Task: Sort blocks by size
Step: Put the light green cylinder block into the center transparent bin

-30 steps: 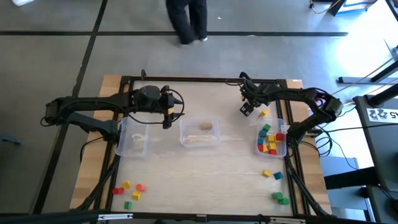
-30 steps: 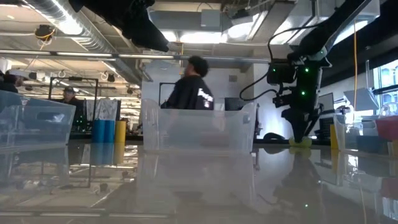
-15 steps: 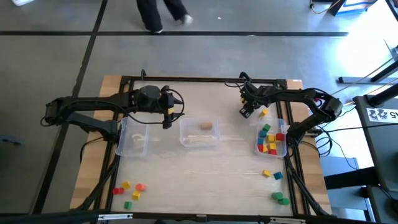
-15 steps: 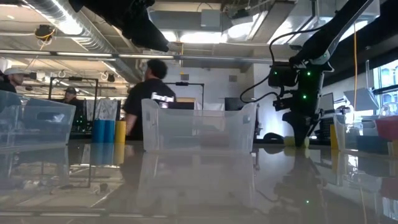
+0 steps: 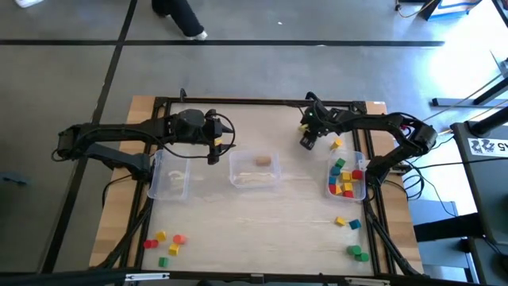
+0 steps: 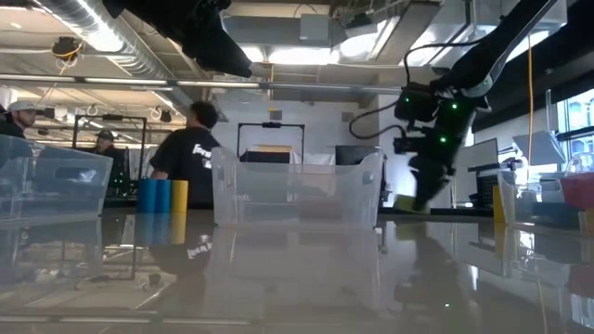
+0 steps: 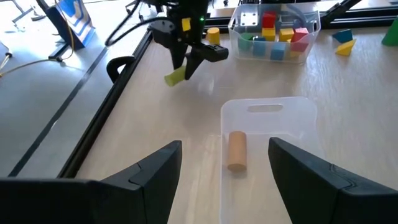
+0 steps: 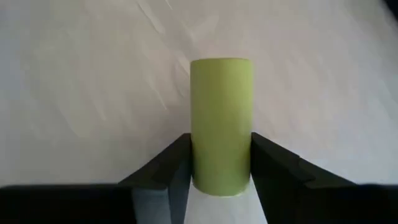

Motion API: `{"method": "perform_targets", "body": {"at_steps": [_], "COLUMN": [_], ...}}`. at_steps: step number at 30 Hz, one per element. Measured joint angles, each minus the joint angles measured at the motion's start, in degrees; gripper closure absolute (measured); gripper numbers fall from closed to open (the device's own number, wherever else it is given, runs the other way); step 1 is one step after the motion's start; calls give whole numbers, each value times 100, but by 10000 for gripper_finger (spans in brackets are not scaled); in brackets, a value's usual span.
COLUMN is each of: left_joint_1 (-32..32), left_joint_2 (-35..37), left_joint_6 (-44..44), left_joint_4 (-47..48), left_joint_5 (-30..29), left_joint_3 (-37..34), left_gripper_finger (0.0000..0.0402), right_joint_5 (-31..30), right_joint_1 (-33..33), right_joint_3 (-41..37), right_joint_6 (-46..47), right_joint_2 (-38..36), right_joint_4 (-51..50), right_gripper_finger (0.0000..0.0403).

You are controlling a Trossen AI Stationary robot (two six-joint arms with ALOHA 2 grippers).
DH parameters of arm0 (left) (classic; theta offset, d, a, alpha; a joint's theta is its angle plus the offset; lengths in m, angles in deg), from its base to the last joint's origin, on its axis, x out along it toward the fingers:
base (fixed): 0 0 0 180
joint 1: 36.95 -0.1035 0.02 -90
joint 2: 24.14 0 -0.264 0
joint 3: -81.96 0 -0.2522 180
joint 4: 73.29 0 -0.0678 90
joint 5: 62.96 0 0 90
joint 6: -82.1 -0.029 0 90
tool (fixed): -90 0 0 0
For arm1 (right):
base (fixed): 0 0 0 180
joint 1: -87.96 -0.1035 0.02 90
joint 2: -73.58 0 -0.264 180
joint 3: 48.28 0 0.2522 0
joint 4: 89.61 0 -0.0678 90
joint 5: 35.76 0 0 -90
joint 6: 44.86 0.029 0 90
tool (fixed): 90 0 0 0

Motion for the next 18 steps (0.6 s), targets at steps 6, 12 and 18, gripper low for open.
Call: {"method": "perform_targets", "body": {"at_steps": [6, 12, 18], "left_joint_1": [0, 0, 0], "left_joint_2": [0, 0, 0], "left_joint_6": [56, 53, 49], "left_joint_4": [-2, -11, -28], "left_joint_5": [0, 0, 0], "left_joint_3": [0, 0, 0], "left_gripper_finger": [164, 164, 164], "right_joint_5": [953, 1792, 2447], "right_joint_1": [-275, -743, -1352], "right_joint_3": [0, 0, 2], "right_joint_6": [-280, -302, -458], "right_joint_2": [0, 0, 0], "right_joint_4": [1109, 2180, 3122], "right_gripper_finger": [277, 260, 254]}}
